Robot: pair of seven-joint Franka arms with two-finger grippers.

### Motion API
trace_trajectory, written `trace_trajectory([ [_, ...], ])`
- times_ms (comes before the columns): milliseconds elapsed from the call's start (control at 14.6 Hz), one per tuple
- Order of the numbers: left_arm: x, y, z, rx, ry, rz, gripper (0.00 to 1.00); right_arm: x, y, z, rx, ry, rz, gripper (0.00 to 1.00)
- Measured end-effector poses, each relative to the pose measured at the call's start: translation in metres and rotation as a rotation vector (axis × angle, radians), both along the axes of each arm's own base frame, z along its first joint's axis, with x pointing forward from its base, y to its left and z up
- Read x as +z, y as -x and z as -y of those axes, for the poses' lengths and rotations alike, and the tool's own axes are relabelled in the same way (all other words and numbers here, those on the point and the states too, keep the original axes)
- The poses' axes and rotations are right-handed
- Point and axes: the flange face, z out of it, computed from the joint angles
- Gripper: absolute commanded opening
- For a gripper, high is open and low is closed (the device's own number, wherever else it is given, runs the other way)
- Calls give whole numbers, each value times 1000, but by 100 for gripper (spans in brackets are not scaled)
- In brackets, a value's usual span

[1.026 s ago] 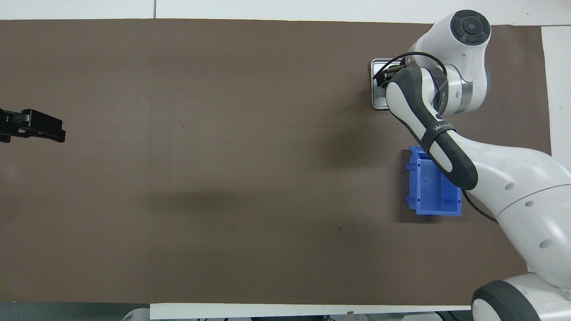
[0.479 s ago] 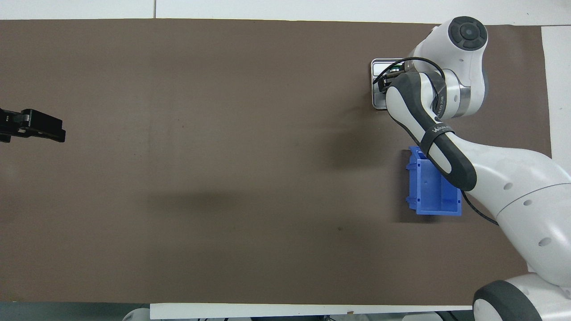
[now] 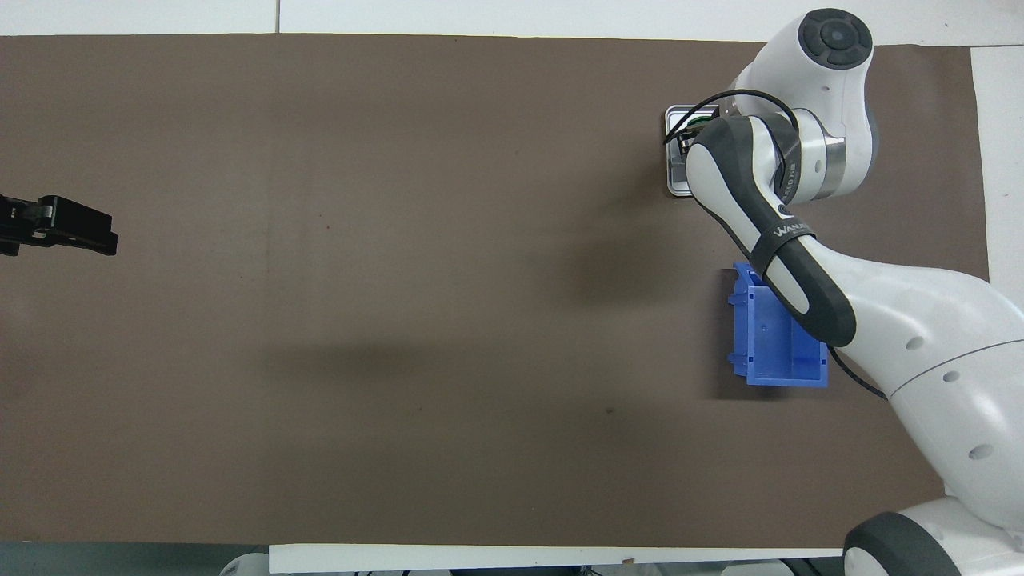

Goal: Place and press button with both arms
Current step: 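Carry the held button toward the table center with the right gripper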

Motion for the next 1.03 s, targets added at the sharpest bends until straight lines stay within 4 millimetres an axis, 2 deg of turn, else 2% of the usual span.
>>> trace_trajectory([
  [137,0,0,0,0,0,0,100,19,6,-38,-77,5,-19,0],
  [274,0,0,0,0,0,0,100,31,22,-96,-192,15,-39,0],
  [479,0,0,0,0,0,1,100,32,57,-188,-396,28,-39,0],
  [615,0,0,0,0,0,1,100,32,81,-236,-533,32,-33,0],
  [752,0,0,0,0,0,1,100,32,103,-273,-688,36,-27,0],
  [889,0,0,0,0,0,1,100,32,118,-296,-828,43,-26,0],
  [1026,0,0,0,0,0,1,100,28,135,-316,-891,49,-34,0],
])
